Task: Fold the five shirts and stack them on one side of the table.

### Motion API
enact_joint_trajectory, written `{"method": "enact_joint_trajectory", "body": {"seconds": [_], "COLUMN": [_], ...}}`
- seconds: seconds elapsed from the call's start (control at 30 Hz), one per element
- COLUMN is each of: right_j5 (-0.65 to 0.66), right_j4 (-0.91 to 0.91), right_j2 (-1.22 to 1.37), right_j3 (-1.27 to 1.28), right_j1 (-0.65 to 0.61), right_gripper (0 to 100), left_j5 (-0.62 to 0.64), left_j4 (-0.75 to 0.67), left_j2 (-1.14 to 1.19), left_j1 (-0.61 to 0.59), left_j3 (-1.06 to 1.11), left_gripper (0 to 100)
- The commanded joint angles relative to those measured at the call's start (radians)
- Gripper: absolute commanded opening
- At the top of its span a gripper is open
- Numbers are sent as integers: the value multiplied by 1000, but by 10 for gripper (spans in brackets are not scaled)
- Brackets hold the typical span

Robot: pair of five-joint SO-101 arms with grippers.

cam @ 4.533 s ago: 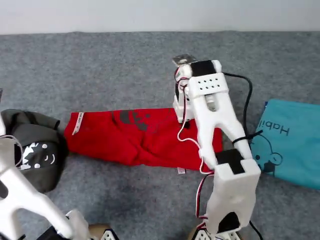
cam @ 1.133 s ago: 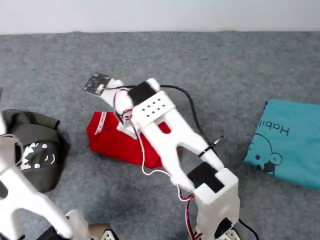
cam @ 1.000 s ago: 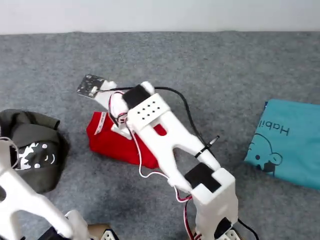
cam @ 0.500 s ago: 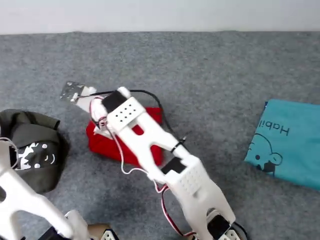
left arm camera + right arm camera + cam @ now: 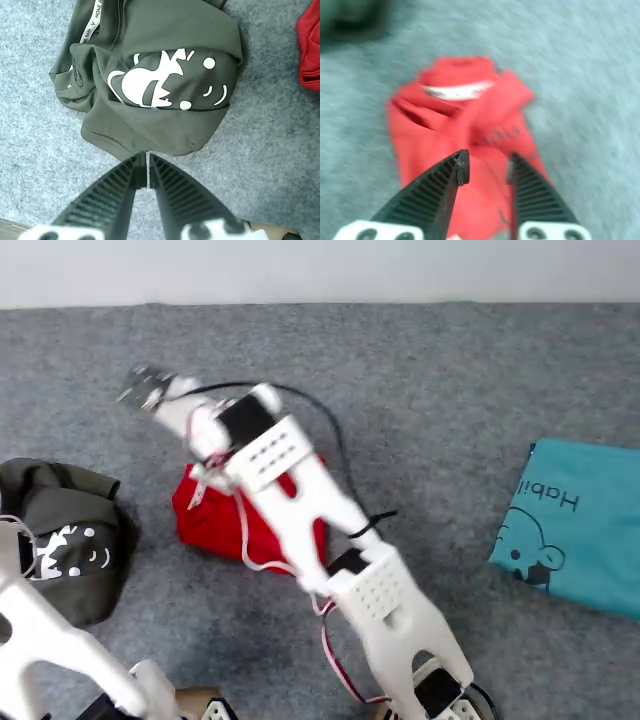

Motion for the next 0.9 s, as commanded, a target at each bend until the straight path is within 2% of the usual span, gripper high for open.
{"method": "enact_joint_trajectory", "body": {"seconds": [0.0, 0.17, 0.37, 0.53, 0.73, 0.87], "right_j5": [-11, -15, -15, -14, -15, -12], "right_j4": [47, 38, -8, -19, 2, 38], "right_j2": [-166, -291, -179, -41, -50, -74], "right_j3": [170, 476, 525, 499, 388, 238], "right_j1": [77, 162, 162, 35, -156, -206], "right_gripper": [8, 10, 10, 9, 9, 9], "left_j5": [-9, -9, -9, -6, -6, -3], "left_j4": [25, 25, 25, 25, 25, 25], "left_j2": [-28, -28, -28, -28, -28, -28], "left_j1": [-2, -2, -2, -2, -8, -8], "left_j3": [-38, -38, -36, -36, -36, -36], "left_gripper": [19, 18, 18, 17, 17, 16]}}
